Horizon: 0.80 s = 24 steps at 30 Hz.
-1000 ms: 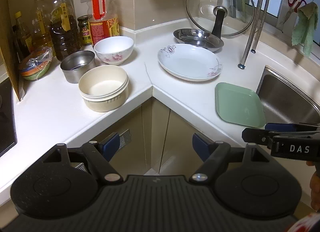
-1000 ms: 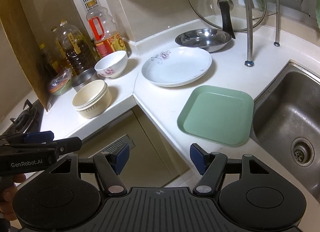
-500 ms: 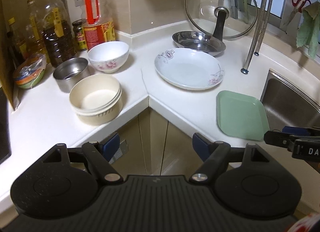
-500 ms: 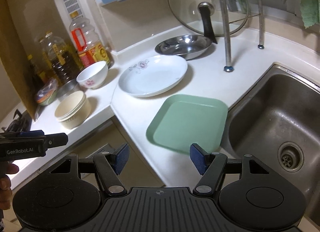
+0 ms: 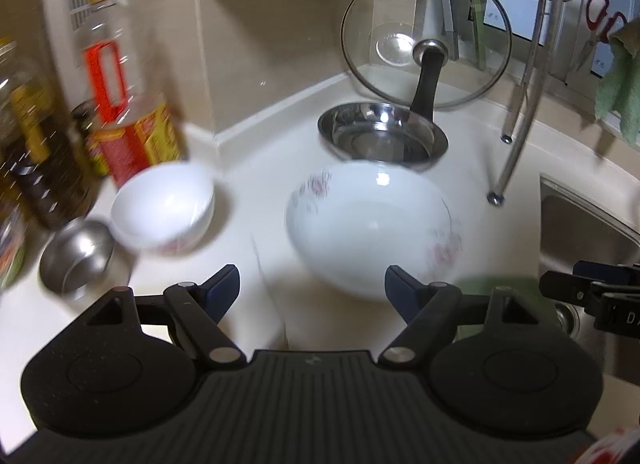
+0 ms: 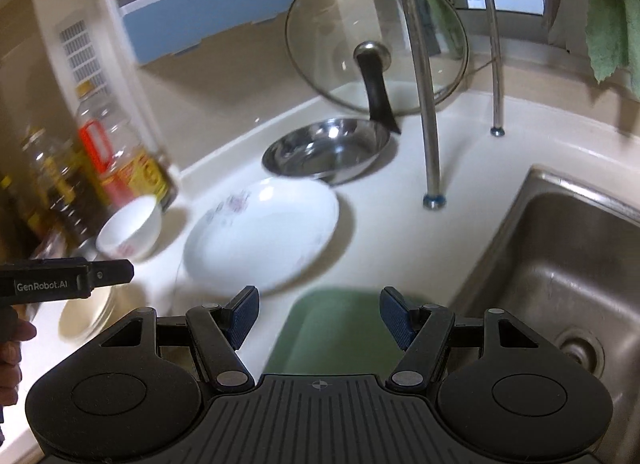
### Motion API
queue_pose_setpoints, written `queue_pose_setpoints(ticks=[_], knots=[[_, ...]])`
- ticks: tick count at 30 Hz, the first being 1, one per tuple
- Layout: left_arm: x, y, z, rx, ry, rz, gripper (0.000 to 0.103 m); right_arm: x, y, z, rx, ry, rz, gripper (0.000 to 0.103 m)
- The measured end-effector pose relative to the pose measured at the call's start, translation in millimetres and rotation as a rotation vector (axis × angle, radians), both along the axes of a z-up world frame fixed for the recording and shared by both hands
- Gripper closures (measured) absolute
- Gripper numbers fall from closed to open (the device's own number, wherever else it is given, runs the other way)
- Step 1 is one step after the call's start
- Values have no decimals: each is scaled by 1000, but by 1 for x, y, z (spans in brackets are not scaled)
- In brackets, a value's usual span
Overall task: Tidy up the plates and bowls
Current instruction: 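Reach both grippers to the steel bowl rim and close on it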
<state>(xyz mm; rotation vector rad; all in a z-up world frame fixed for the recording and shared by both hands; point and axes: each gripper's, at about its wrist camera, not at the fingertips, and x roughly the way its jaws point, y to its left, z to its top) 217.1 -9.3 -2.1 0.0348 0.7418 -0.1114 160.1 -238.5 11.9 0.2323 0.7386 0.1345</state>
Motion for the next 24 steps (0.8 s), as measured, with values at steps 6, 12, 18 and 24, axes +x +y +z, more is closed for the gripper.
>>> queue_pose_setpoints(ticks=[6,12,18,24], knots=[[67,-1,1,42,-10,-54,25,52,12,-4,-21,-15,-90,36],[132,-7,-3,56,-11,-87,25,104,20,-13,-27,-21,-156,36],[192,-21,-16,55,25,-121,25,158,26,-25,-68,-26,-206,36],[240,-33,-36,75,61,-131,27,205,26,-43,-119,6,-256,36]])
